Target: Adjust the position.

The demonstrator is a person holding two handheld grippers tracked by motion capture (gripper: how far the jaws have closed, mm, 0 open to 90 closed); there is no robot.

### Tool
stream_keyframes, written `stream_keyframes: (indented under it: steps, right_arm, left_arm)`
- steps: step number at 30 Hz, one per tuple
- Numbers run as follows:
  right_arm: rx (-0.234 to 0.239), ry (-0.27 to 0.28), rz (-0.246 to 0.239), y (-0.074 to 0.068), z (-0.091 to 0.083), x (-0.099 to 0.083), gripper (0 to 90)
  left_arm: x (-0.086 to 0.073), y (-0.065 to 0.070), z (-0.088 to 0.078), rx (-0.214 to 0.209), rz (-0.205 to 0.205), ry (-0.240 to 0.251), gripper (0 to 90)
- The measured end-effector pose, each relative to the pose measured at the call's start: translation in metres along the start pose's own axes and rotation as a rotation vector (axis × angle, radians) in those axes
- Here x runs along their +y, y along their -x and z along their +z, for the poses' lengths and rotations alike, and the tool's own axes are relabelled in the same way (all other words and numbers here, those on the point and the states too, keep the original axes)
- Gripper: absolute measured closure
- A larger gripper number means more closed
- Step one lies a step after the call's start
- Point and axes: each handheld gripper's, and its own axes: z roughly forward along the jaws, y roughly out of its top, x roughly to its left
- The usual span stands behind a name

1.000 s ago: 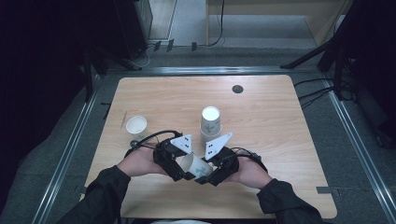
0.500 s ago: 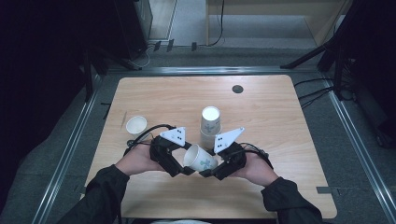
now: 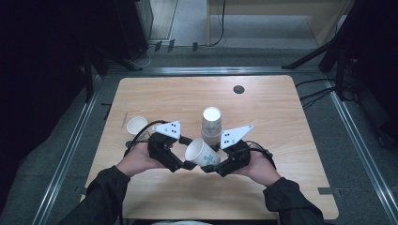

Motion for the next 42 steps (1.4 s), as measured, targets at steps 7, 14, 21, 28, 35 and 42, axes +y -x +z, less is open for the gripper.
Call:
stream_keyframes:
  steps: [7, 14, 21, 28, 35, 42]
  right_arm:
    - [-0.001, 0.014, 0.011, 0.0020, -0.0009, 0.0003, 32.9]
    - [0.011, 0.037, 0.016, 0.0012, -0.0017, 0.0015, 32.9]
    - [0.020, 0.048, 0.016, 0.0003, 0.0016, 0.0026, 32.9]
    - [0.028, 0.058, 0.020, -0.0005, 0.0025, 0.0038, 32.9]
    - [0.031, 0.057, 0.021, -0.0013, 0.0037, 0.0042, 33.0]
    - [0.032, 0.058, 0.026, -0.0009, 0.0040, 0.0042, 33.3]
  left_arm:
    - [0.0002, -0.0006, 0.0021, -0.006, -0.022, 0.032, 14.7]
    - [0.0022, 0.0004, 0.0030, -0.014, -0.042, 0.081, 14.7]
    - [0.0028, 0.0005, 0.0052, -0.021, -0.057, 0.119, 14.7]
    - [0.0030, 0.0015, 0.0070, -0.026, -0.068, 0.136, 15.1]
    - [0.0029, 0.0013, 0.0081, -0.023, -0.072, 0.142, 19.7]
    - [0.0030, 0.0018, 0.0078, -0.016, -0.073, 0.144, 22.0]
